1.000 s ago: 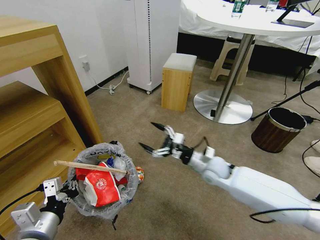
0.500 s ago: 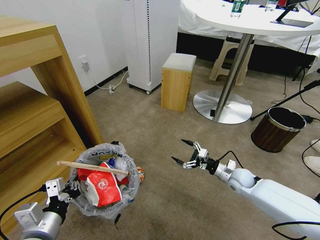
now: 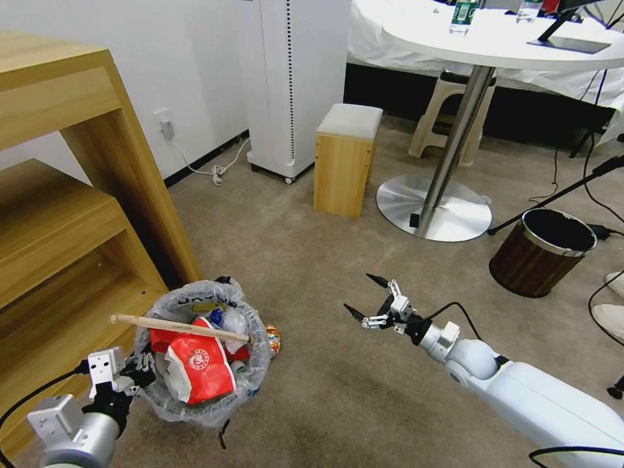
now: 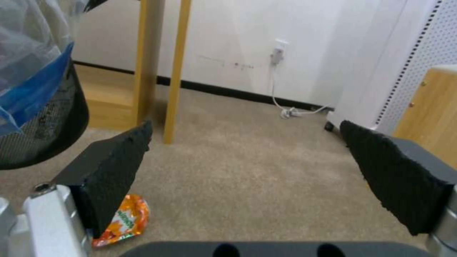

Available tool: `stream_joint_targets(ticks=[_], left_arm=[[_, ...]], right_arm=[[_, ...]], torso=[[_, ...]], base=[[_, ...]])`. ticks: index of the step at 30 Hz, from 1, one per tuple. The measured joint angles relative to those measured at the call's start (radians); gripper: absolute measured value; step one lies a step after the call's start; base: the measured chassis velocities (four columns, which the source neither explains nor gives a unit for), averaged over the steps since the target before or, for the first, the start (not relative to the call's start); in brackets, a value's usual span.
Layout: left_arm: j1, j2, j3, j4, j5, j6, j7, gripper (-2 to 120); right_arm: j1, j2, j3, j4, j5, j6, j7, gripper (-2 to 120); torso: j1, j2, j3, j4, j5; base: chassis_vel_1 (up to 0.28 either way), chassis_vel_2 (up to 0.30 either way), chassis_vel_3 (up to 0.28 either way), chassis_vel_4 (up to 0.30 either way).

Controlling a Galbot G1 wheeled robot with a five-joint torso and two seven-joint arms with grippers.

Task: Pick up the trash bin and place the garbage on the floor into it.

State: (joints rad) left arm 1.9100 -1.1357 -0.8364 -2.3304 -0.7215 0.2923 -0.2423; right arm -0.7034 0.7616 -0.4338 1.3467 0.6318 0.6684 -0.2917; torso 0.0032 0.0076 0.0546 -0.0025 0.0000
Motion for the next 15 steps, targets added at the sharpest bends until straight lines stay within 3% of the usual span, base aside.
stream_joint_targets(ticks=[15], left_arm=[[0.028,-0.031,-0.132,0.02,-0.009,0.009,-0.047,1]], right_arm=[[0.029,0.026,-0.008,-0.037,0.007,0.015,-0.028,100]], torso=[[0.0,0.0,0.0,0.0001,0.0001]], base=[[0.0,0.0,0.0,0.0]])
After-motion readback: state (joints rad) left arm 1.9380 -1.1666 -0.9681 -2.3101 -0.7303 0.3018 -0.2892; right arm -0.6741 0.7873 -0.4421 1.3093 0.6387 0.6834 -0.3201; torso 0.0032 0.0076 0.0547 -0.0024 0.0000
